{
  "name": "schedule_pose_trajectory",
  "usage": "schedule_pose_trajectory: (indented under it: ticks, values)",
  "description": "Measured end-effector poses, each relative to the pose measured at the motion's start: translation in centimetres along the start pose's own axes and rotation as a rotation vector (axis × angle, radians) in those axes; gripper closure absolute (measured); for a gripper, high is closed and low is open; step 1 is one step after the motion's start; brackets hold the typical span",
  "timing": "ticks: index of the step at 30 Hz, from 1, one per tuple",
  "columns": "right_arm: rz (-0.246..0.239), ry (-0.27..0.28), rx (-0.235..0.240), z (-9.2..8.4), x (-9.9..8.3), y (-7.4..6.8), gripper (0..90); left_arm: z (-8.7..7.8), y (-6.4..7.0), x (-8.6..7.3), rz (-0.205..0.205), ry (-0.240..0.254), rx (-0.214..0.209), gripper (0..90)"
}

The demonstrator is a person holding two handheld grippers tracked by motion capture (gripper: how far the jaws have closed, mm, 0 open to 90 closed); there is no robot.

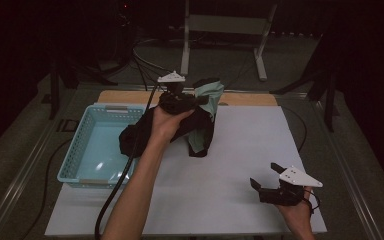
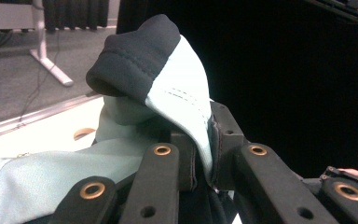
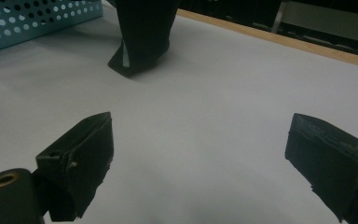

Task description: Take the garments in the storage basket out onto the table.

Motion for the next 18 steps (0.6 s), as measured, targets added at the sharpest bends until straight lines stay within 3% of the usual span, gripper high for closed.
schedule_pose_trajectory:
  ticks: [13, 18]
  values:
    - [-0.003, -0.001, 0.0, -0.1, 0.0, 0.0, 7.6, 3.5, 2.2, -0.6, 0.012, -0.031, -0.064, 83.1]
    - [-0.001, 0.003, -0.002, -0.2, -0.1, 0.1, 7.7, 4.3, 2.2, -1.2, -0.003, -0.048, -0.069, 83.0]
Point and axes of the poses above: each handheld gripper's, and its own axes: z roughly forward along the jaws, x roughly out of its top, y roughly to its right, the point moved 2 cm from there along z, roughly forward along the jaws
